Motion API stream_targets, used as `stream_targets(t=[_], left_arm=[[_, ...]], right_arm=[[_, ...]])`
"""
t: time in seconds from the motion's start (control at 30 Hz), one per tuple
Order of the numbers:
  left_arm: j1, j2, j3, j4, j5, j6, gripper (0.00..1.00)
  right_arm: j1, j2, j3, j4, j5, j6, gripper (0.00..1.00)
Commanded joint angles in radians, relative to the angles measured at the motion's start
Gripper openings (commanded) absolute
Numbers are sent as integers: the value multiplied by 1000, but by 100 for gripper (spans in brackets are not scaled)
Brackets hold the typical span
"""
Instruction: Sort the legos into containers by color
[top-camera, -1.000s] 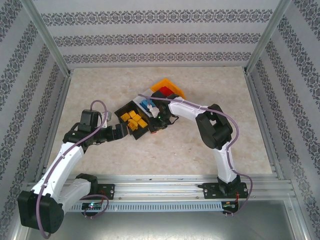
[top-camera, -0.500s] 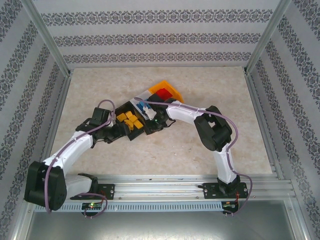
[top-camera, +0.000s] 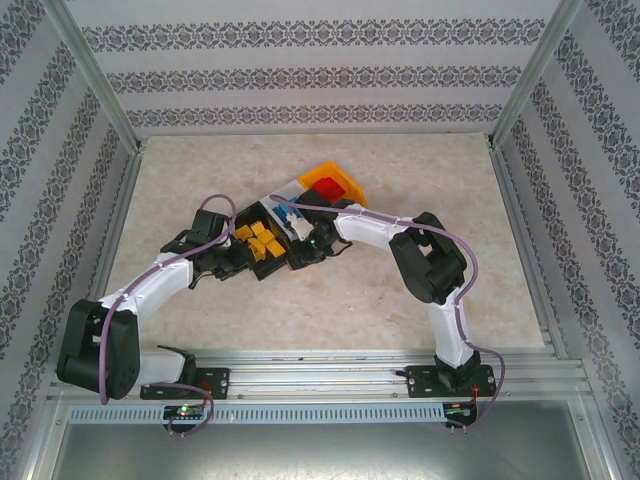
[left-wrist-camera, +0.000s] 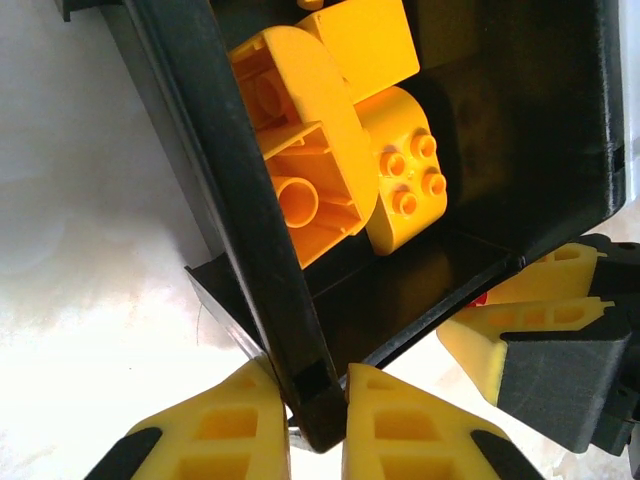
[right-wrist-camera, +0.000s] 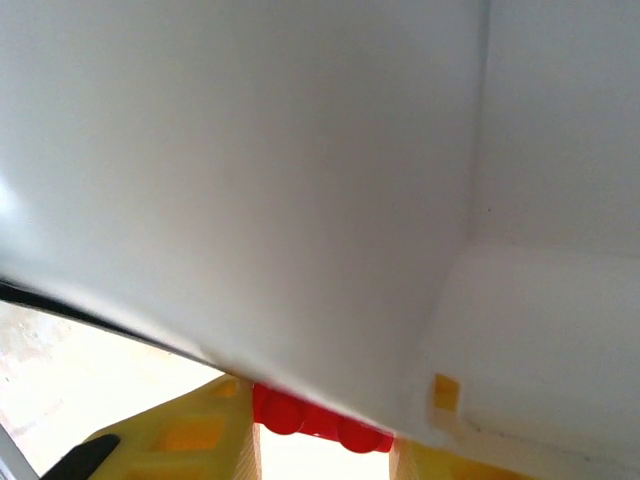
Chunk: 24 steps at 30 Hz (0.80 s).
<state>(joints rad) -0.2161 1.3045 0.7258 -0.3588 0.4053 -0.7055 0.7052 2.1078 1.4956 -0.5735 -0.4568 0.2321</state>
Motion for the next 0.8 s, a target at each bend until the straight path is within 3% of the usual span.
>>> stream_targets(t=[0.0, 0.1, 0.33, 0.63, 0.77], left_arm=[[-6, -27, 58, 27, 21, 10, 12], [-3, -12, 93, -3, 15, 28, 10], [6, 24, 111, 5, 20, 35, 7], [27, 23, 128, 4, 21, 41, 7], [28, 42, 114, -6, 28, 63, 8]], right_arm=[[23, 27, -29, -86, 77, -44, 29], [56, 14, -38, -140, 167, -114, 29], [52, -42, -122, -167, 222, -167, 31], [62, -162, -287, -127, 131, -100, 32], [32, -326, -405, -38, 115, -2, 31]])
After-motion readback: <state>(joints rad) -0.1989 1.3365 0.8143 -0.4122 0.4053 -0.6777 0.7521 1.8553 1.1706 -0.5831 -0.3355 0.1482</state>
